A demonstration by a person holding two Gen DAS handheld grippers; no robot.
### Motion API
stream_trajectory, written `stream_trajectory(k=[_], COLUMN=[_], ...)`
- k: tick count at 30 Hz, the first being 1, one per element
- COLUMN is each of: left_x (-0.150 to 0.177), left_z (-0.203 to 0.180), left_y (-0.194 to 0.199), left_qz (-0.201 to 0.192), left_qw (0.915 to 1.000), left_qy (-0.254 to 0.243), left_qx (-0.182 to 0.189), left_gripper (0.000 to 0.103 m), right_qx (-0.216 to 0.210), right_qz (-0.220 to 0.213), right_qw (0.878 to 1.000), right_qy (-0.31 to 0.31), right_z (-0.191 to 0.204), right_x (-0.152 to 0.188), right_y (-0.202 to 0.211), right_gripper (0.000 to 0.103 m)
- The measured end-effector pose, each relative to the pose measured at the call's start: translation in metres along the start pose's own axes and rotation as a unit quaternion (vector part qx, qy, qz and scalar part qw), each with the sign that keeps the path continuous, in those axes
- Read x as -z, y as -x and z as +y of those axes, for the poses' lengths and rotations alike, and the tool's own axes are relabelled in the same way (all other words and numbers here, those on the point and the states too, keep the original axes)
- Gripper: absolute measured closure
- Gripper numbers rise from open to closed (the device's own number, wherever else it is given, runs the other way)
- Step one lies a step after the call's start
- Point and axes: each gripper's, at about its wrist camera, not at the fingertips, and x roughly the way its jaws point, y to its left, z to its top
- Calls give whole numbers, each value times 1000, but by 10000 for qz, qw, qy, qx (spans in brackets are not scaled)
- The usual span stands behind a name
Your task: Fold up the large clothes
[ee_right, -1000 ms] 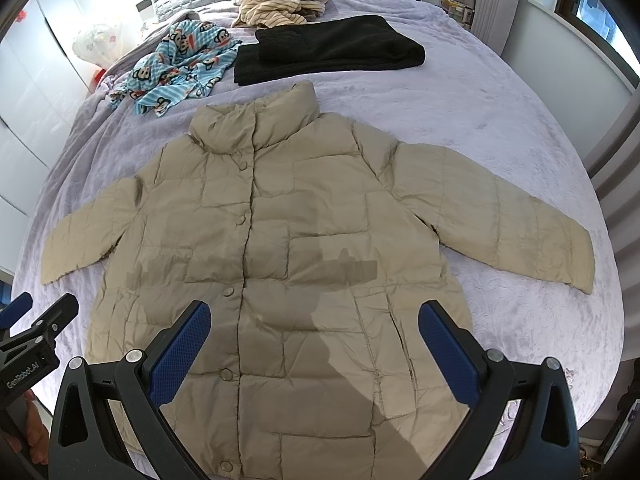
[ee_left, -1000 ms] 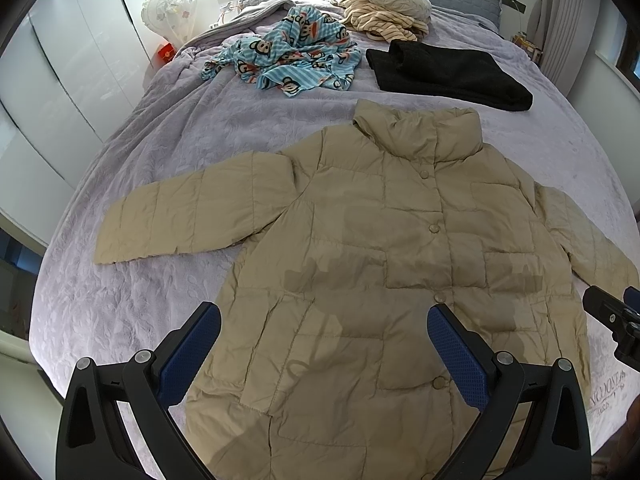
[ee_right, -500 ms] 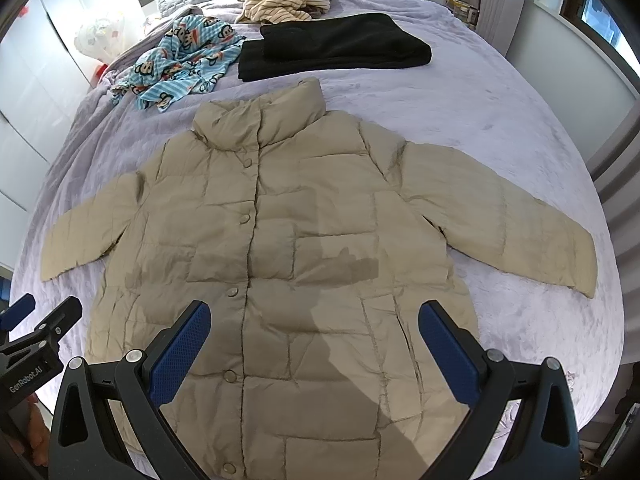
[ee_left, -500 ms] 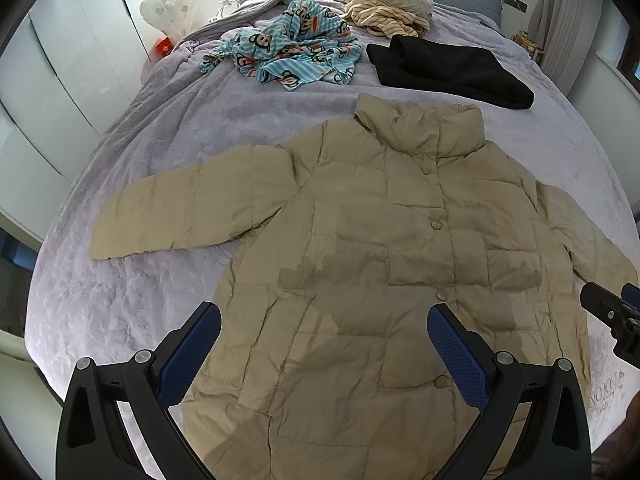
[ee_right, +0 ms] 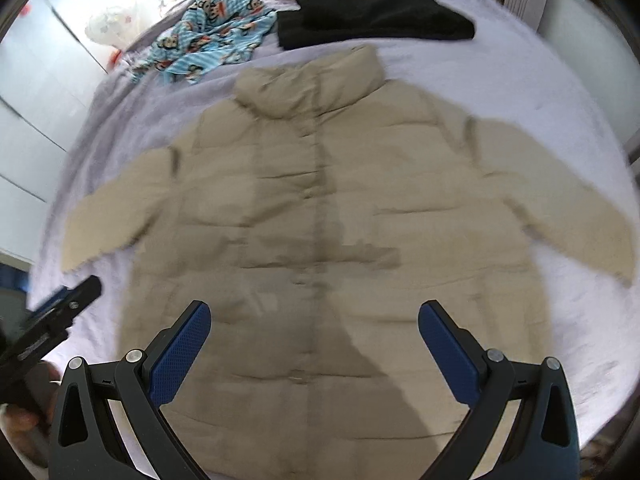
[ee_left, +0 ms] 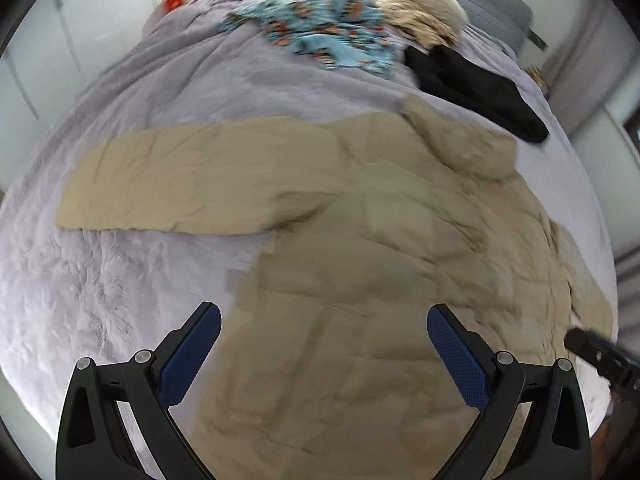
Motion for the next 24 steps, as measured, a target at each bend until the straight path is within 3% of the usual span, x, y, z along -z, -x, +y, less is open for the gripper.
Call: stream_trajectory(k=[6,12,18,21,23,24], left_x=[-24,-40,-61,-78,-91,-98], left_z=[120,223,268,268,266,264], left_y=[-41,-97,-139,-144,-147,-150], left_qz=[-97,-65,-230,-466,-491,-416], left_qw=[9940,9743,9518,9512,9558,9601], left_qy=[1081,2167,2889,2925,2790,2660], left_qx=[159,612,1005,871,783,754], left_gripper=[0,0,0,3,41,69], right_qx=[-391,-434,-623,-723,-804,-866], right_qz=[108,515,558,458,418,384], right_qw=[9991,9970,9952,9946,9940,9937], right_qy=[140,388,507,584,606,604], right_z=[51,99,134,148,153,157], right_x=[7,9,3,-6,-13,-18], right_y=[-44,-88,-121,-133,-137,-140], right_gripper=[0,0,0,0,0,0])
